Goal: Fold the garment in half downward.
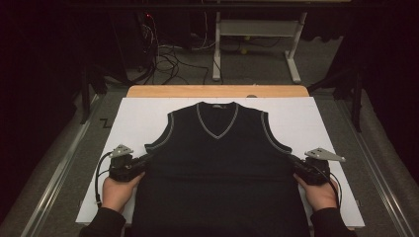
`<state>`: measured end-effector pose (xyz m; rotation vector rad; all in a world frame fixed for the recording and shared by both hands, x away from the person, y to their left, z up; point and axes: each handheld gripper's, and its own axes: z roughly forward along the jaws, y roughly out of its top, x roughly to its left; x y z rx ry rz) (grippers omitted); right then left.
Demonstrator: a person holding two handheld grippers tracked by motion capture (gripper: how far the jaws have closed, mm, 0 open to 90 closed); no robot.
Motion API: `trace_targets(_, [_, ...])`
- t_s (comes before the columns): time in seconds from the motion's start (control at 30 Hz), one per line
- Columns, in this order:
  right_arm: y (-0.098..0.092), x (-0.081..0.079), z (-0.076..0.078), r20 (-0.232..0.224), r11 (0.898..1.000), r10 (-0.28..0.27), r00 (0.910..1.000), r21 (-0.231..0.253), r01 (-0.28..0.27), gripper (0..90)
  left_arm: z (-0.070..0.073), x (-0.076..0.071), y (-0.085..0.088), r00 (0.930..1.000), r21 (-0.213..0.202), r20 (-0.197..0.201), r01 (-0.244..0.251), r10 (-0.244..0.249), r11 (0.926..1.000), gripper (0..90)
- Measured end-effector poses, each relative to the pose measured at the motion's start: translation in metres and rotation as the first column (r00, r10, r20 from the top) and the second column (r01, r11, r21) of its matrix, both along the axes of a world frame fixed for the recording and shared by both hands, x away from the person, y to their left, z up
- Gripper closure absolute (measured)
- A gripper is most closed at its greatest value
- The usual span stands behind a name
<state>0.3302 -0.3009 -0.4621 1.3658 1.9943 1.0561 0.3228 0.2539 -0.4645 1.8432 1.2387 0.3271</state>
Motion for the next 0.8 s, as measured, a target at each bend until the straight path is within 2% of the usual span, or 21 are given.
trace_targets(0.17, [-0.002,-0.010,0.010,0.039,1.000,0.012,0.9992,0.024,-0.013,86.7,0.007,-0.010,0.001,0.9997,-0.003,0.018,0.019,-0.019,0.9998,77.3])
trace_targets(0.33, [-0.003,-0.018,0.013,0.052,0.999,0.020,0.9985,0.032,-0.022,86.7,0.008,-0.016,0.000,0.9995,-0.003,0.019,0.026,-0.026,0.9997,77.4])
trace_targets(0.6, [-0.006,-0.032,0.011,0.044,0.999,0.031,0.9985,0.035,-0.033,86.6,0.007,-0.032,0.004,0.9988,-0.014,-0.001,0.048,-0.048,0.9987,77.3])
trace_targets(0.67, [-0.008,-0.037,0.011,0.045,0.999,0.037,0.9983,0.034,-0.038,86.6,0.007,-0.038,0.005,0.9984,-0.005,-0.001,0.057,-0.057,0.9983,77.3])
trace_targets(0.7, [-0.009,-0.043,0.011,0.044,0.999,0.040,0.9982,0.033,-0.042,86.6,0.007,-0.041,0.006,0.9982,-0.005,-0.006,0.060,-0.060,0.9982,77.3])
trace_targets(0.8, [-0.009,-0.049,0.010,0.042,0.999,0.048,0.9980,0.023,-0.049,86.6,0.002,-0.050,0.006,0.9967,0.020,-0.032,0.075,-0.074,0.9970,77.3])
